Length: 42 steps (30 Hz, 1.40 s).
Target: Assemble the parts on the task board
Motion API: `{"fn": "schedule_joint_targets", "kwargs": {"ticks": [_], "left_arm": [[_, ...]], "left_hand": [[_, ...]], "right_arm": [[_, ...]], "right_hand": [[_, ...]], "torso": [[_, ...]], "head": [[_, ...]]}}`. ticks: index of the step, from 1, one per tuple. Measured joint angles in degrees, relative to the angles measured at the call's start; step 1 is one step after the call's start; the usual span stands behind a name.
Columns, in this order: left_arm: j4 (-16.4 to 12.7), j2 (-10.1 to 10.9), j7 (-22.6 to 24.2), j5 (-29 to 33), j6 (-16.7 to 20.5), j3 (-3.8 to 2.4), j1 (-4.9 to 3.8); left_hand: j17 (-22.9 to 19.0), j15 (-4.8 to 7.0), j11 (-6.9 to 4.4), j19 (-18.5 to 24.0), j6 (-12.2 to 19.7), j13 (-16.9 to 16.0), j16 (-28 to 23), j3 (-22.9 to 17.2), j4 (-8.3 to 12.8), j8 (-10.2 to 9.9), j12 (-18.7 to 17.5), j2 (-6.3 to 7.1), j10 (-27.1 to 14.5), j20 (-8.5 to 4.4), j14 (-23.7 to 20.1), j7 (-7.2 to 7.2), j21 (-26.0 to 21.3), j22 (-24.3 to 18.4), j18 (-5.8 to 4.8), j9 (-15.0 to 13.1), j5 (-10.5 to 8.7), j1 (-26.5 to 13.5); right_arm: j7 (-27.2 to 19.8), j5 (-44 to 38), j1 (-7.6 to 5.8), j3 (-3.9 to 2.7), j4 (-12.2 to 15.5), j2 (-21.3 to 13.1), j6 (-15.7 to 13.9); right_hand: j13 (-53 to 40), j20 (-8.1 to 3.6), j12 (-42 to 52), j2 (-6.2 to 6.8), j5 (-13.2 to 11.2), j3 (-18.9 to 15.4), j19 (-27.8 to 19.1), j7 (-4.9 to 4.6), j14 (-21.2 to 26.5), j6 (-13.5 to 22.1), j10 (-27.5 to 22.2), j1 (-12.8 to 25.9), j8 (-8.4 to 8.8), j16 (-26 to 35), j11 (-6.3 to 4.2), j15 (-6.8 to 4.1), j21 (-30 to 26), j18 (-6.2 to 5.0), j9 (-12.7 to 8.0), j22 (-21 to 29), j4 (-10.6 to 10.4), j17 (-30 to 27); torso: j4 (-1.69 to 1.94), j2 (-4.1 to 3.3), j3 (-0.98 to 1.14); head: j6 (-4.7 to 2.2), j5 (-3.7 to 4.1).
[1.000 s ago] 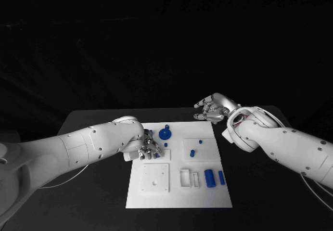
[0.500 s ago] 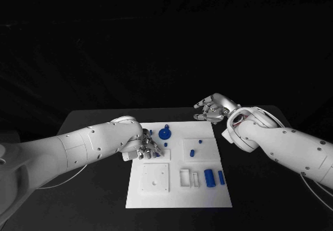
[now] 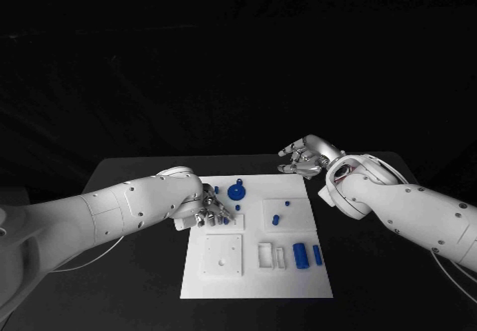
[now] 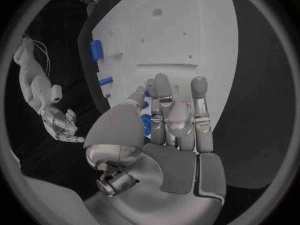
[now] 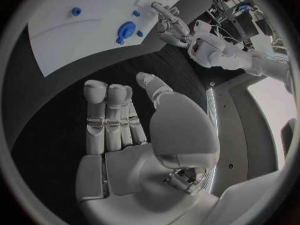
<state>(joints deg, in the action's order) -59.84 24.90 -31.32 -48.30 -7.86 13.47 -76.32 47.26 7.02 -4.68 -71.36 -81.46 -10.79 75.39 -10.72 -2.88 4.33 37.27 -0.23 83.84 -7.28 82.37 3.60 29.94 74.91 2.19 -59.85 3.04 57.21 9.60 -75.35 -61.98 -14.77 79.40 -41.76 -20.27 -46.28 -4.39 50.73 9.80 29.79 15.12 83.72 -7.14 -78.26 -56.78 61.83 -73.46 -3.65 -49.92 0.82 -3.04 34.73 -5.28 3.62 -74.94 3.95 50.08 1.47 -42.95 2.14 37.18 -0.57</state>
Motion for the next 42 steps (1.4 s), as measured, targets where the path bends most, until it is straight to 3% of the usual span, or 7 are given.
{"fn": "schedule_joint_targets", "kwargs": {"ticks": [9,12,27,35,42], "left_arm": [[0.0,0.1,0.5,-0.1,1.4,-0.08,0.01],[0.0,0.1,0.7,-0.1,1.5,-0.1,0.01],[0.0,0.2,1.2,0.1,1.5,-0.08,0.05],[0.0,0.2,1.5,0.5,1.2,-0.07,0.05],[0.0,0.2,1.7,0.7,0.7,-0.05,0.06]], "left_hand": [[0.3,0.37,0.0,-0.4,0.0,0.6,0.0,-0.3,-1.7,0.0,0.0,1.61,0.0,-0.41,-0.1,0.0,-0.2,0.0,0.0,0.0,0.0,0.4],[0.3,0.37,0.0,-0.4,0.0,0.9,-0.2,-0.6,-2.0,0.0,0.0,1.9,0.0,-0.41,-0.1,0.0,-0.2,0.0,-0.89,0.0,0.0,0.7],[0.2,0.37,0.0,-0.4,0.0,1.2,-0.4,-0.6,-2.0,0.0,0.0,2.94,0.0,-0.41,-0.1,0.0,-0.6,0.0,-0.89,0.0,0.0,1.7],[0.1,0.37,0.0,-0.4,0.0,1.4,-0.7,-1.6,-2.0,0.0,0.0,5.1,0.0,-0.41,-0.1,0.0,-0.6,0.0,-0.89,0.2,0.0,3.1],[0.1,0.36,0.0,-0.4,0.0,1.6,-0.9,-2.1,-2.0,0.0,0.0,5.42,0.0,-0.41,-0.1,0.0,-0.8,0.0,-0.89,0.3,0.0,3.6]], "right_arm": [[0.0,0.0,0.18,0.0,-0.1,0.0,0.0],[0.0,0.0,0.22,0.0,-0.1,0.0,0.0],[0.0,0.1,0.38,0.0,-0.2,0.1,0.1],[0.0,0.1,0.41,0.0,-0.2,0.0,0.1],[0.0,0.1,0.44,0.0,-0.2,0.1,0.1]], "right_hand": [[0.0,0.0,0.0,0.0,0.0,0.0,0.0,0.0,0.0,0.0,0.0,0.0,0.0,0.0,0.01,0.0,0.0,0.0,0.0,0.0,0.0,0.0],[0.0,0.0,0.0,0.0,0.0,0.0,0.0,0.0,0.0,0.0,0.0,0.0,0.0,0.0,0.01,0.0,0.0,0.0,0.0,0.0,0.0,0.0],[0.0,0.0,0.0,0.0,0.0,0.0,0.0,0.01,0.0,0.0,0.0,0.0,0.0,0.0,0.01,0.0,0.0,0.0,0.0,0.0,0.0,0.0],[0.0,0.0,0.0,0.0,0.2,0.0,0.0,0.01,0.0,0.0,0.0,0.0,0.0,0.0,0.02,0.0,0.0,0.0,0.0,0.0,0.0,0.0],[0.0,0.0,0.0,0.0,0.2,0.0,0.0,0.01,0.0,0.0,0.0,0.0,0.0,0.0,0.02,0.0,0.0,0.0,0.0,0.0,0.0,0.0]], "torso": [[-0.02,-0.01,0.01],[0.0,-0.01,0.02],[0.01,0.02,0.07],[0.01,0.02,0.07],[0.0,0.0,0.05]], "head": [[0.01,-0.03],[0.12,-0.02],[0.04,-0.17],[0.04,-0.11],[0.04,-0.15]]}}
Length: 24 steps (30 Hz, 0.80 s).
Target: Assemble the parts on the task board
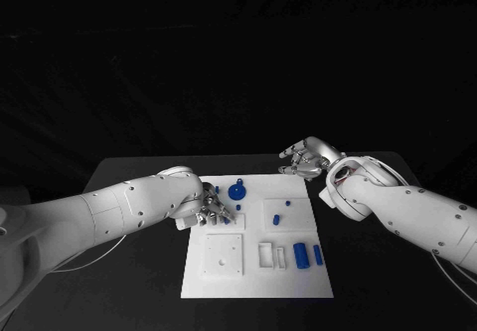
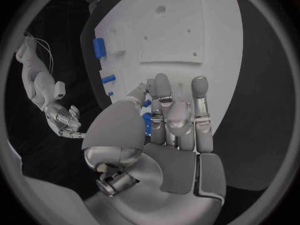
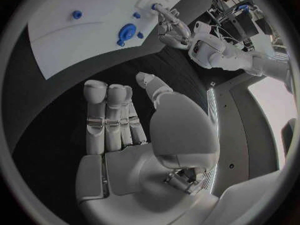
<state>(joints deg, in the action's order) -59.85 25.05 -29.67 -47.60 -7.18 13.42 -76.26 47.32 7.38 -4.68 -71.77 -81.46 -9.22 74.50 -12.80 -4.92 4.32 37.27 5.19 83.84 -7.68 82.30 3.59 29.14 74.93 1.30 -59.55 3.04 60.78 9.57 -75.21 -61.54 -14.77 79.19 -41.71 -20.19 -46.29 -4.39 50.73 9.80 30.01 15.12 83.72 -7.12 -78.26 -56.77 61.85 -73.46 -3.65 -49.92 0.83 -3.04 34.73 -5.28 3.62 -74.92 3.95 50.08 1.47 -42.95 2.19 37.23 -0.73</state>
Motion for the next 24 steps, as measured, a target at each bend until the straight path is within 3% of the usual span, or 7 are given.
{"fn": "schedule_joint_targets", "kwargs": {"ticks": [7,12,15,24], "left_arm": [[0.3,-0.1,0.0,0.0,-0.3,0.0,0.0],[0.5,-0.1,0.0,0.0,-0.5,0.01,0.0],[0.5,-0.2,0.0,0.0,-0.5,0.01,0.0],[0.9,-0.2,0.0,0.0,-0.6,-0.01,-0.03]], "left_hand": [[-0.1,0.0,0.0,0.0,0.0,0.1,-0.2,1.8,1.7,0.0,-0.2,-2.08,0.0,0.0,0.0,0.0,0.0,0.0,0.0,0.0,0.0,0.4],[-0.1,0.0,0.0,0.0,0.0,0.1,-0.2,2.3,2.3,0.0,-0.2,-2.71,0.0,0.0,0.0,0.0,0.0,0.0,0.0,0.1,0.0,0.5],[-0.1,-0.01,0.0,0.0,0.0,0.1,-0.2,3.7,3.7,0.0,-0.2,-4.19,0.0,0.0,0.0,0.0,0.0,0.0,0.01,0.1,0.0,0.6],[-0.2,-0.01,0.0,0.0,0.2,0.2,-0.4,4.2,4.8,0.0,-0.2,-4.63,0.0,0.0,0.0,-0.21,0.0,0.0,0.0,0.1,0.0,1.0]], "right_arm": [[0.0,0.0,0.02,0.0,0.0,0.0,0.0],[0.0,0.0,0.03,0.0,0.0,0.0,0.0],[0.0,0.0,0.03,0.0,0.0,0.0,0.0],[0.0,0.1,0.04,0.0,0.0,0.0,0.0]], "right_hand": [[0.0,0.0,0.0,0.0,0.0,0.0,0.0,0.0,0.0,0.0,0.0,0.0,0.0,0.0,0.0,0.0,0.0,0.0,0.0,0.0,0.0,0.0],[0.0,0.0,0.0,0.0,0.0,0.0,0.0,0.09,0.0,0.1,0.0,0.0,0.0,0.0,0.0,0.0,0.0,0.0,0.0,0.0,0.0,0.0],[0.0,0.0,0.0,0.0,0.0,0.0,0.0,0.09,0.0,0.1,0.0,0.0,0.0,0.0,0.0,0.0,0.0,0.0,0.0,0.0,0.0,0.0],[0.0,0.0,0.0,0.0,0.0,0.0,0.0,0.09,0.0,0.1,0.0,0.0,0.0,0.0,0.0,0.0,0.0,0.0,0.0,0.0,0.0,0.0]], "torso": [[-0.01,0.0,-0.01],[-0.03,0.01,0.0],[-0.03,0.01,0.0],[-0.03,-0.01,0.02]], "head": [[0.0,-0.07],[-0.07,-0.07],[-0.13,-0.07],[-0.14,-0.06]]}}
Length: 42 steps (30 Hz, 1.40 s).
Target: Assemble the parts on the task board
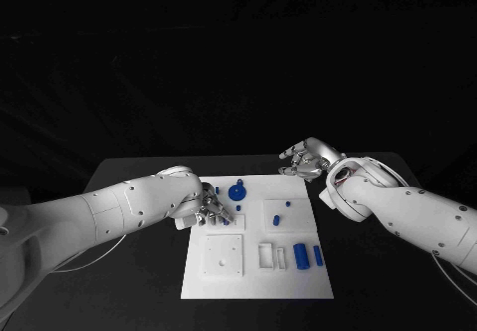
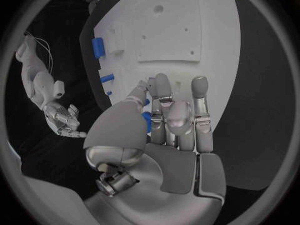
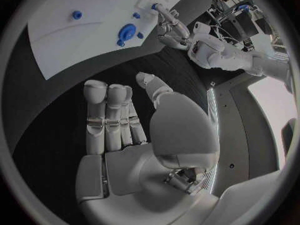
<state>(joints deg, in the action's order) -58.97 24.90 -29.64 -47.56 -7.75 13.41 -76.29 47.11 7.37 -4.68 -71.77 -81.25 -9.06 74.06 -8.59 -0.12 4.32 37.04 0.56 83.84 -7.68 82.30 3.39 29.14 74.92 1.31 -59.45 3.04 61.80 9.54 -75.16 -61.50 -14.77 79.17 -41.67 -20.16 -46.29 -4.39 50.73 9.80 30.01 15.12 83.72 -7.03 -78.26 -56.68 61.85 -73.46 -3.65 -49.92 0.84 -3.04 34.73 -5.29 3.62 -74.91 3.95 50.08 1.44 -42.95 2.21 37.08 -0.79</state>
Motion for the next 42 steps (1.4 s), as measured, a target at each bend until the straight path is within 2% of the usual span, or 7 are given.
{"fn": "schedule_joint_targets", "kwargs": {"ticks": [3,11,18,20,35,39,42], "left_arm": [[0.0,0.0,0.0,0.0,-0.1,0.0,0.0],[-0.5,0.4,0.3,0.0,-0.1,0.01,0.04],[-1.1,0.9,0.9,0.4,0.0,-0.03,0.05],[-1.3,0.9,1.2,0.5,0.0,-0.05,0.05],[-2.8,2.6,2.4,1.2,0.6,-0.58,0.06],[-4.6,4.1,2.8,1.2,1.4,-1.02,0.06],[-6.5,5.6,3.0,1.2,2.6,-1.14,0.06]], "left_hand": [[0.0,0.0,0.0,0.2,0.0,0.0,0.0,0.0,0.0,0.0,-0.2,0.33,0.0,0.21,0.0,0.0,0.0,0.0,0.0,0.1,0.0,0.3],[-0.3,0.0,0.0,0.2,0.0,0.2,-0.2,-3.3,-4.8,-0.2,-0.6,5.91,0.0,0.21,0.0,0.0,-0.2,0.0,0.0,0.8,0.0,0.1],[-0.6,0.0,0.0,0.2,0.0,0.1,-0.4,1.1,-6.5,-0.2,-0.9,7.22,0.0,0.21,0.0,0.0,-0.2,0.0,0.0,0.9,0.0,-0.2],[-0.7,0.0,0.0,0.2,0.0,-0.1,-0.4,2.3,-8.0,-0.2,-1.1,7.95,0.0,0.21,0.0,0.0,-0.2,0.0,0.0,1.1,0.0,0.5],[-1.4,0.12,0.0,0.2,0.6,-0.4,-1.1,2.9,-9.6,-0.4,-1.8,8.5,0.0,0.21,-0.1,-0.51,-0.4,0.0,0.01,1.7,0.0,1.1],[-6.2,-0.16,0.43,1.2,4.6,0.4,-4.1,2.9,-9.5,-0.5,-4.6,8.13,0.2,-0.08,-2.3,-1.64,-1.6,0.0,0.01,6.1,0.0,1.4],[-11.0,-0.35,1.2,1.8,8.9,0.9,-6.9,2.9,-8.3,-0.6,-7.7,7.11,0.2,-0.11,-3.6,-3.07,-2.7,0.0,0.0,15.4,0.0,2.0]], "right_arm": [[0.0,0.0,0.0,0.0,0.0,0.0,0.0],[0.0,0.0,0.03,0.0,0.0,0.0,0.0],[0.0,0.0,0.08,0.0,0.0,0.0,0.0],[0.0,0.0,0.1,0.0,0.0,0.0,0.0],[-0.1,0.1,0.16,0.0,-0.1,-0.1,0.0],[-0.1,0.2,0.17,0.0,-0.1,-0.3,0.0],[-0.1,0.2,0.19,0.0,0.0,-0.6,0.0]], "right_hand": [[0.0,0.0,0.0,0.0,0.0,0.0,0.0,0.0,0.0,0.0,0.0,0.0,0.0,0.0,0.0,0.0,0.0,0.01,0.0,0.0,0.0,0.0],[0.0,0.0,0.0,0.0,0.0,0.0,0.0,0.0,0.0,0.0,0.0,0.0,0.0,0.0,0.0,0.0,0.0,0.0,0.0,0.0,0.0,0.0],[0.0,0.0,0.0,0.0,0.0,0.0,0.0,0.0,0.0,0.0,0.0,0.0,0.0,0.0,0.0,0.0,0.0,0.0,0.0,0.0,0.0,0.0],[0.0,0.0,0.0,0.0,0.0,0.0,0.0,0.0,0.0,0.0,0.0,0.0,0.0,0.0,0.0,0.0,0.0,0.0,0.0,0.0,0.0,0.0],[0.0,0.0,0.0,0.0,0.0,0.2,0.0,0.0,0.0,0.0,0.0,0.0,0.0,0.0,0.0,0.0,0.0,0.01,0.0,0.0,-0.2,0.0],[0.0,0.0,0.0,0.0,0.0,0.2,0.0,0.0,0.0,0.0,0.0,0.0,0.0,0.0,0.0,0.0,0.0,0.01,0.0,0.0,-0.2,0.0],[0.0,0.0,0.0,0.0,0.0,0.2,0.0,0.0,0.0,0.0,0.0,0.0,0.0,0.0,0.01,0.0,0.0,0.01,0.0,0.0,-0.2,0.0]], "torso": [[0.0,-0.01,-0.01],[0.0,-0.03,-0.01],[0.0,-0.03,-0.01],[-0.01,-0.03,-0.01],[0.03,0.01,0.01],[0.03,0.02,0.01],[0.07,0.02,0.0]], "head": [[0.03,-0.01],[-0.01,-0.01],[0.03,0.08],[0.03,0.09],[0.01,0.05],[-0.01,0.1],[-0.01,0.22]]}}
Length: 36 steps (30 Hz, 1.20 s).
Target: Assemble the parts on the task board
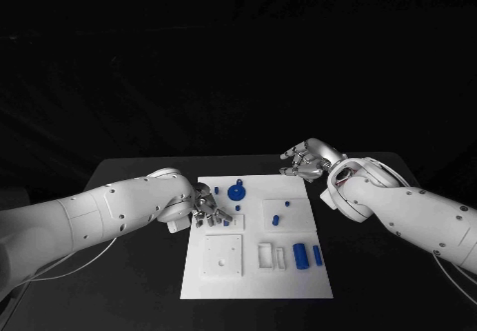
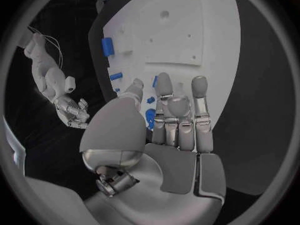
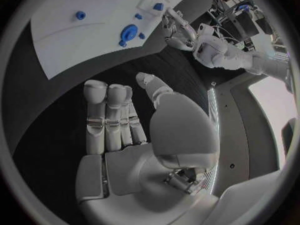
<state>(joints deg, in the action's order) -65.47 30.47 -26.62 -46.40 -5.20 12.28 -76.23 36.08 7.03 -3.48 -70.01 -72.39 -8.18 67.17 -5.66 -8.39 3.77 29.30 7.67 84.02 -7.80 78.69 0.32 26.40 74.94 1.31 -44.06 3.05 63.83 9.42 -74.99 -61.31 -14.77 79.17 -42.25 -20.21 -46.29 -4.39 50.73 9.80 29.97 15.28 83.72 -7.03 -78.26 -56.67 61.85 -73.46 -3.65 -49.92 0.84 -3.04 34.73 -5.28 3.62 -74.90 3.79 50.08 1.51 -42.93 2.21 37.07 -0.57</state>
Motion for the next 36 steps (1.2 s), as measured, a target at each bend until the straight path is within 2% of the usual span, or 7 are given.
{"fn": "schedule_joint_targets", "kwargs": {"ticks": [2,5,10,16,24,32,36], "left_arm": [[-1.2,0.9,0.1,-0.1,0.8,-0.05,0.0],[-3.1,2.2,0.1,-0.2,2.1,-0.08,0.0],[-5.1,3.0,0.0,-0.4,3.8,-0.1,0.02],[-6.4,3.0,-0.3,-0.7,5.2,0.1,0.27],[-6.7,2.8,-0.8,-0.9,6.0,0.24,0.55],[-5.4,1.9,-1.6,-1.0,6.0,0.31,0.83],[-4.9,1.7,-1.9,-1.1,5.9,0.33,0.9]], "left_hand": [[-1.1,0.0,0.21,-0.1,3.2,-0.5,-0.2,0.0,1.2,0.3,-0.5,-1.06,-0.1,0.12,0.0,-1.16,-0.6,0.0,0.01,9.4,0.64,0.1],[-2.0,0.0,0.45,-0.6,4.6,-1.2,0.3,0.1,1.5,0.3,-0.9,-1.38,0.0,0.0,0.0,-2.14,-1.0,0.0,0.0,17.5,1.81,-0.2],[-3.0,0.0,0.86,-1.3,7.8,-1.8,0.7,-0.1,0.7,0.3,-1.0,-1.27,0.0,0.08,0.0,-3.08,-1.5,0.0,0.0,25.0,3.62,-0.3],[-3.7,-0.19,1.26,-1.6,11.7,-2.2,0.9,-0.2,-0.3,4.0,-1.3,-0.99,0.0,0.31,-0.2,-3.85,-1.7,0.0,0.0,31.8,4.88,-0.6],[-3.7,-0.19,1.25,-1.6,11.2,-2.2,0.9,-0.1,-0.5,5.3,-1.3,-0.99,0.0,0.32,-0.2,-3.42,-1.7,0.0,0.0,32.2,5.11,-0.6],[-3.9,-0.19,1.25,-1.6,11.2,-2.2,1.3,0.3,-0.1,8.8,-1.5,-1.48,0.0,0.32,-0.2,-3.06,-1.7,0.0,0.0,28.1,7.19,-1.1],[-3.9,-0.19,1.25,-1.6,11.2,-2.2,1.3,0.3,-0.1,9.1,-1.5,-1.48,0.0,0.32,-0.2,-3.04,-1.7,0.0,0.0,27.2,7.43,-1.1]], "right_arm": [[0.0,0.0,0.01,0.0,0.0,-0.1,0.0],[0.0,0.0,0.02,0.0,0.1,-0.4,0.0],[0.0,0.0,0.07,0.0,0.1,-0.5,0.0],[0.0,0.1,0.19,0.0,0.2,-0.6,0.0],[0.0,0.1,0.27,0.0,0.3,-0.7,0.0],[0.0,0.1,0.3,0.0,0.3,-0.7,-0.1],[0.0,0.1,0.32,0.0,0.3,-0.7,-0.1]], "right_hand": [[0.0,0.0,0.0,0.0,0.0,0.0,0.0,0.0,0.0,0.0,0.0,0.0,0.0,0.0,0.0,0.0,0.0,0.0,0.0,0.0,0.0,0.0],[0.0,0.0,0.0,0.0,0.0,0.0,0.0,0.0,0.0,0.0,0.0,0.0,0.0,0.0,0.0,0.0,0.0,0.0,0.0,0.0,0.0,0.0],[0.0,0.0,0.0,0.0,0.0,0.0,0.0,0.0,0.0,0.0,0.0,0.0,0.0,0.0,0.0,0.0,0.0,0.0,0.0,0.0,0.0,0.0],[0.0,0.0,0.0,0.0,0.0,0.0,0.0,0.0,0.0,0.0,0.0,0.0,0.0,0.0,0.0,0.0,0.0,0.0,0.0,0.0,0.0,0.0],[0.0,0.0,0.0,0.0,0.0,0.0,0.0,0.0,0.0,0.0,0.0,0.0,0.0,0.0,0.0,0.0,0.0,0.0,0.0,0.0,0.0,0.0],[0.0,0.0,0.0,0.0,0.0,0.0,0.0,0.0,0.0,0.0,0.0,0.0,0.0,0.0,0.0,0.0,0.0,0.0,0.0,0.0,0.0,0.0],[0.0,0.0,0.0,0.0,0.0,0.0,0.0,0.0,0.0,0.0,0.0,0.0,0.0,0.0,0.0,0.0,0.0,0.0,0.0,0.0,0.0,0.0]], "torso": [[0.02,0.02,-0.04],[0.03,0.03,-0.04],[0.03,0.04,-0.07],[-0.09,0.02,-0.05],[-0.06,-0.01,0.0],[-0.1,-0.04,0.04],[-0.12,-0.05,0.04]], "head": [[0.05,0.09],[0.13,0.16],[0.16,0.16],[0.09,0.03],[0.04,0.09],[-0.02,0.04],[-0.04,0.09]]}}
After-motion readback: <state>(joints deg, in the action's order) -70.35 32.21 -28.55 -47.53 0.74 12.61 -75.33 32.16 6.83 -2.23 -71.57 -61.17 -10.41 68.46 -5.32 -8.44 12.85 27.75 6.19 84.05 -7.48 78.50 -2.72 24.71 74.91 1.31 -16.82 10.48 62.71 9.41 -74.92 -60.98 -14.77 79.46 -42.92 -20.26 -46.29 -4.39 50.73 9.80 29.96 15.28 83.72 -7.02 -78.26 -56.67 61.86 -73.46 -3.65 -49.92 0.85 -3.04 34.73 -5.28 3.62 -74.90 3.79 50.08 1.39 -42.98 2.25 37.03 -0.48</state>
